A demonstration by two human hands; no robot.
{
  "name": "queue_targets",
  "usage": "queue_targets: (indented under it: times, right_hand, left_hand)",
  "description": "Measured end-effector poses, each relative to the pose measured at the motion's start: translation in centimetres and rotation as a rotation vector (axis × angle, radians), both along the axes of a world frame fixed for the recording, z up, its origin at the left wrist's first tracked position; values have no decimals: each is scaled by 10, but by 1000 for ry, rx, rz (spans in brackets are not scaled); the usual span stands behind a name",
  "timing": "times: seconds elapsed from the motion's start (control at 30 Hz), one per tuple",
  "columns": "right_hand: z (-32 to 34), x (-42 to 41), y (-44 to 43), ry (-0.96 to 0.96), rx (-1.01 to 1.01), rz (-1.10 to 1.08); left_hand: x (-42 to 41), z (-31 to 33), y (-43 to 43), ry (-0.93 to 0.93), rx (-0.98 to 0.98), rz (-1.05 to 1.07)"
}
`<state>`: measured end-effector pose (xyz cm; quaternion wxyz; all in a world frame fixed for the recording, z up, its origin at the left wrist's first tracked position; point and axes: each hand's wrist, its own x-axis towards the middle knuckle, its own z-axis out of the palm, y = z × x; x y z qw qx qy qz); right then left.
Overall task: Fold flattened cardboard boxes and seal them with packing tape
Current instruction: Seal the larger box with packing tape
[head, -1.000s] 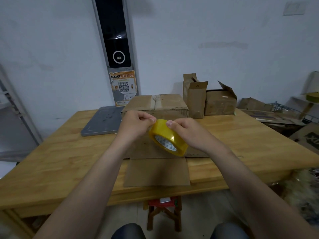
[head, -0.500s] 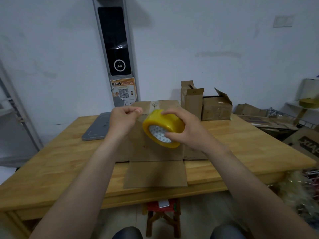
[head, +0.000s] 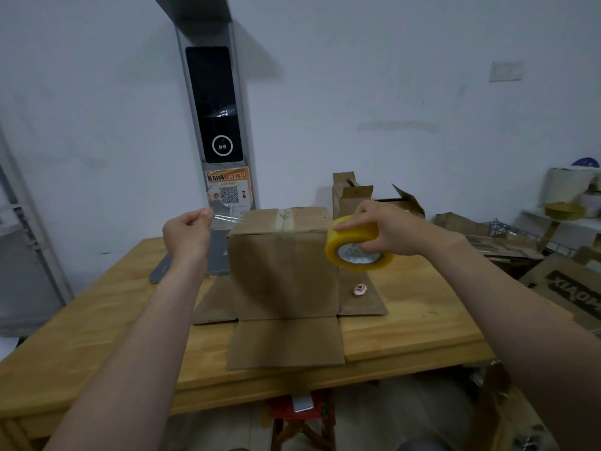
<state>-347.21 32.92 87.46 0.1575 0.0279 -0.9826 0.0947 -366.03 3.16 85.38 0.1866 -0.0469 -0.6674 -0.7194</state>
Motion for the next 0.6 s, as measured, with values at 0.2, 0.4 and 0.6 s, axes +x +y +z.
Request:
queue_targets:
  times: [0.2,0.4,0.6]
  right_hand:
    - [2,8,38,-4,6,-33]
    - [-7,-2,57,13,56,-73]
    - [-18,-29,64,31,100,-51]
  left_hand:
    - [-14,-17,2,-17,97,85]
    - [-25,-35,7,-57,101,97]
    - [-46,-47,10,-88,104,104]
